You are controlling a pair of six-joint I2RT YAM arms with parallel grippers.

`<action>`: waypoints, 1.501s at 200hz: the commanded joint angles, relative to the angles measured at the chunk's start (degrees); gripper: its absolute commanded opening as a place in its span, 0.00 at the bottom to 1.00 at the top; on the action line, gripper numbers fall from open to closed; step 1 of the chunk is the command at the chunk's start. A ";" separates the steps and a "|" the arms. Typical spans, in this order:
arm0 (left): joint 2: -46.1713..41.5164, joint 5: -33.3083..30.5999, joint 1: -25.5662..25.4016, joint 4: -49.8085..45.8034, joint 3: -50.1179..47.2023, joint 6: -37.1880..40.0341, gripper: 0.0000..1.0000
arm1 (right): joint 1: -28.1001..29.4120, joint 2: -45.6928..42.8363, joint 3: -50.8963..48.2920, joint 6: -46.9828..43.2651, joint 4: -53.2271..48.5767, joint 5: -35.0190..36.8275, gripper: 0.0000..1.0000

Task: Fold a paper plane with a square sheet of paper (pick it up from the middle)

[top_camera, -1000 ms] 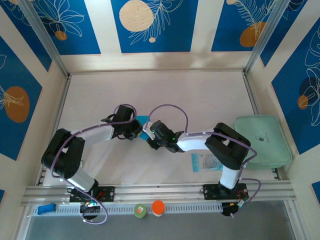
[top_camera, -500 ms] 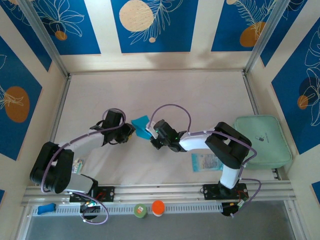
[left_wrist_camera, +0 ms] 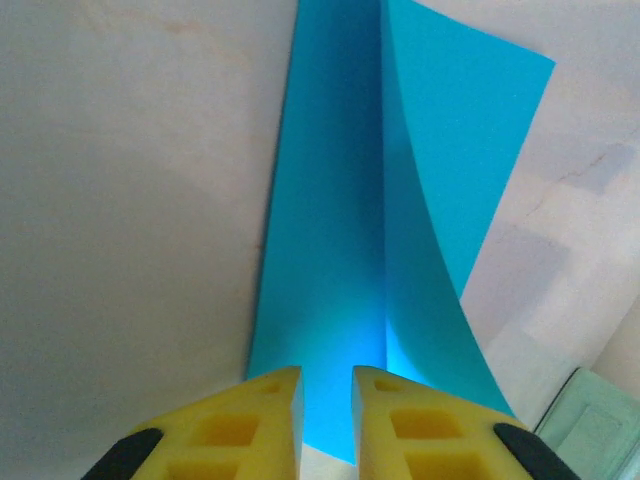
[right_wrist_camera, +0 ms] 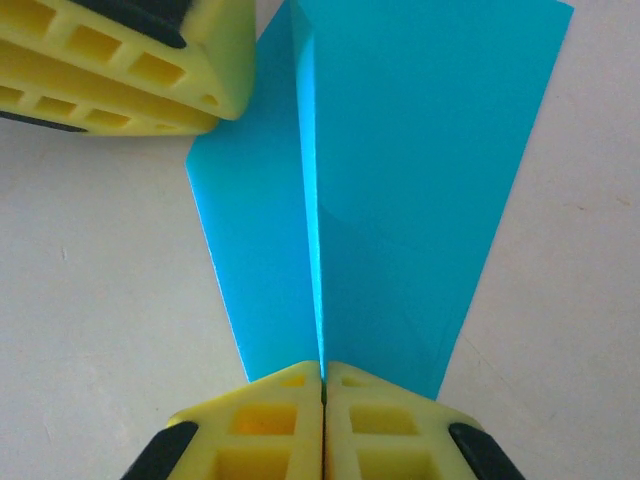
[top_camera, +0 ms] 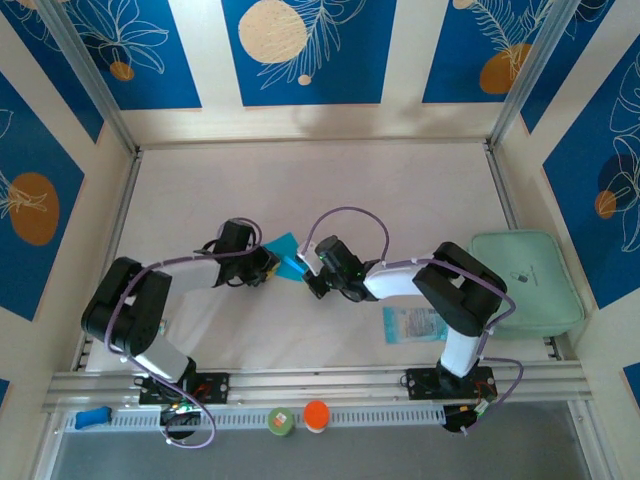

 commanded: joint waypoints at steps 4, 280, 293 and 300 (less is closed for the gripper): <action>1.21 1.37 -0.51 1.05 1.47 0.79 0.20 | -0.71 -1.21 -0.47 1.02 0.69 -4.43 0.06; 3.30 -0.08 -1.24 -4.31 1.80 1.84 0.30 | 0.49 1.20 1.97 -1.04 -2.12 -2.67 0.27; 3.26 0.02 -1.24 -4.32 1.79 1.89 0.30 | 0.56 1.34 2.10 -1.13 -2.21 -2.42 0.27; 3.24 0.01 -1.23 -4.32 1.73 1.85 0.30 | 0.55 1.44 2.23 -1.13 -2.29 -2.07 0.28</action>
